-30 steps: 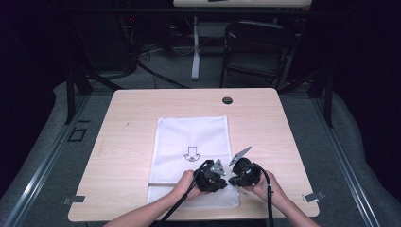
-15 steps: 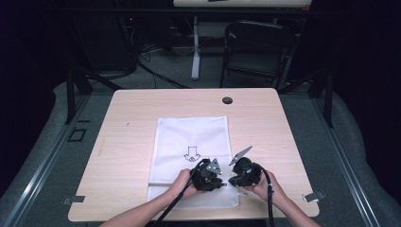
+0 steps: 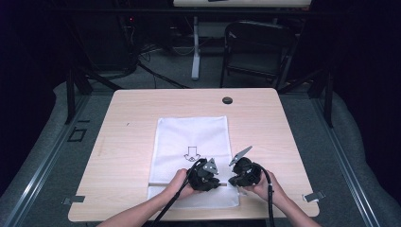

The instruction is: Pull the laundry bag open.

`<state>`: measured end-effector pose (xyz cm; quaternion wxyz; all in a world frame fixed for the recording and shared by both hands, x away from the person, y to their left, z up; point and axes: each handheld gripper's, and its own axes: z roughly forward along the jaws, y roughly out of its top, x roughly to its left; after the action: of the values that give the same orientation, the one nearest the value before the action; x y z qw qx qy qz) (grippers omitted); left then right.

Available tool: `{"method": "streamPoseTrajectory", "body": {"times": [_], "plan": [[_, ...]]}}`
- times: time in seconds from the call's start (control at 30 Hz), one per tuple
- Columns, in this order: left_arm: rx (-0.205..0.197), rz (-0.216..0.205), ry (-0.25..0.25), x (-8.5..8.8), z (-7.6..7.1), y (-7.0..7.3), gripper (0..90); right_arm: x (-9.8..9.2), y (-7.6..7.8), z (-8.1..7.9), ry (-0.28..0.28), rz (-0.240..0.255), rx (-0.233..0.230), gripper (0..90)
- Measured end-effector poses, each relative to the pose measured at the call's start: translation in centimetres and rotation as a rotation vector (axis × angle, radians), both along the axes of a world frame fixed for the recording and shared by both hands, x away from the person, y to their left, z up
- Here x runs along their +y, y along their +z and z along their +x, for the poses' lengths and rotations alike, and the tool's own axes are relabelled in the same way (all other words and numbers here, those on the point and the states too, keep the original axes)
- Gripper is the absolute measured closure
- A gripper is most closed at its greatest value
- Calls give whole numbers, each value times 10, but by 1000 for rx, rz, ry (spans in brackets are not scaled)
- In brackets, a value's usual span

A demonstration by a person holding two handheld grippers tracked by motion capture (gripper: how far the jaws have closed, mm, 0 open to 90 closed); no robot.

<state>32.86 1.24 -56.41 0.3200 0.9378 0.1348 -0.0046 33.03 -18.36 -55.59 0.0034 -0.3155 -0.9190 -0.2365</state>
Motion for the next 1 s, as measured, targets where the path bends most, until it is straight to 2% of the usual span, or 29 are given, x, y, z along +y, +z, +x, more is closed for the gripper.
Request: {"method": "streamPoseTrajectory", "body": {"times": [0.07,0.1,0.23,0.3,0.57,0.6,0.63,0.7,0.73,1.0], "plan": [[0,4,4,2,0,1,823,0,0,0,-2,14,4,900],[1,1,4,3,-1,0,823,0,0,0,2,-1,-1,900],[-3,13,9,7,-1,2,823,0,0,0,1,2,-2,900],[-5,11,8,8,-1,2,822,0,1,1,22,-19,1,900],[-1,18,14,12,-1,2,823,-1,1,1,18,-16,-2,900],[7,8,15,13,-1,2,823,-1,1,1,16,-12,-1,900],[0,24,15,14,-1,3,822,-1,1,1,18,-16,-1,900],[-1,18,19,14,-2,2,822,-1,1,1,15,-13,-1,900],[-1,30,14,16,-2,3,822,-1,1,1,21,-19,-1,900],[5,22,21,22,-2,3,822,-1,1,1,22,-19,0,900]]}}
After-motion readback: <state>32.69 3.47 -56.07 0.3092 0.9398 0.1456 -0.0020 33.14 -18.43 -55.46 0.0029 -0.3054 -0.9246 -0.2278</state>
